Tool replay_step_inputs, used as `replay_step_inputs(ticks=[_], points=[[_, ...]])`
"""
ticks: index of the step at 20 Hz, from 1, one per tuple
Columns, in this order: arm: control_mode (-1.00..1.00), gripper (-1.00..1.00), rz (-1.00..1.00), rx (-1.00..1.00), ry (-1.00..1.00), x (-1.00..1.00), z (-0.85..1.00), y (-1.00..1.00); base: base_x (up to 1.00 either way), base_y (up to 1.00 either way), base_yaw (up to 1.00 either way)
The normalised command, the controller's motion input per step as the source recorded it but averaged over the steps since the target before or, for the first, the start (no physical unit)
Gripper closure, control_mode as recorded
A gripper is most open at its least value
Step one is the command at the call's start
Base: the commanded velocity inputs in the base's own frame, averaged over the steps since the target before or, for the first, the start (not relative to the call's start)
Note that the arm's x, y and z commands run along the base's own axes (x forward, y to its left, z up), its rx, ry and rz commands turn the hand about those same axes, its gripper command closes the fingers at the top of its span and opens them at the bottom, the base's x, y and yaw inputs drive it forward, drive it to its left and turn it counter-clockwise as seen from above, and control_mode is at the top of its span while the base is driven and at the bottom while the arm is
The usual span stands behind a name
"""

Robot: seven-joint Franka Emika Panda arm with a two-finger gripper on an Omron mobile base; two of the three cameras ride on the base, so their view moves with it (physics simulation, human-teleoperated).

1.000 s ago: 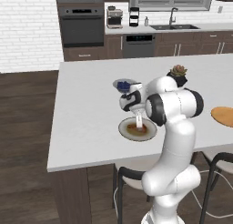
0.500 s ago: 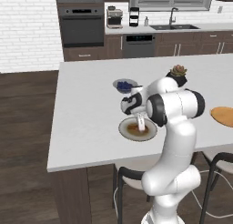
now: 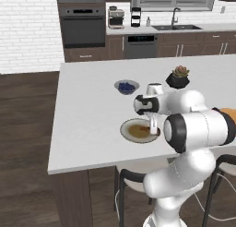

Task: Pick the chicken drumstick and avocado from their plates and place them in the bowl. Then put the bowl in the fridge.

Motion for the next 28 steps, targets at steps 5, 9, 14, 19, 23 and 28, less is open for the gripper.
replay_step_inputs(ticks=[5, 9, 14, 19, 23, 28], points=[[-1.0, 1.0, -0.15, 0.04, 0.06, -0.76, 0.9, -0.22, 0.0, 0.0, 0.0], [-1.0, 1.0, -0.14, 0.0, 0.02, -0.59, 0.89, -0.12, 0.0, 0.0, 0.0], [-1.0, 1.0, -0.06, 0.0, -0.02, -0.89, 0.37, -0.03, 0.0, 0.0, 0.0], [1.0, 1.0, 0.0, 0.0, -0.03, -0.2, -0.01, 0.0, -0.64, -0.44, -0.02], [1.0, 1.0, 0.0, 0.0, 0.0, 0.0, 0.0, 0.0, -0.36, -1.0, -0.13], [1.0, 1.0, 0.0, 0.0, 0.0, 0.0, 0.0, 0.0, -0.02, -1.0, -0.12]])
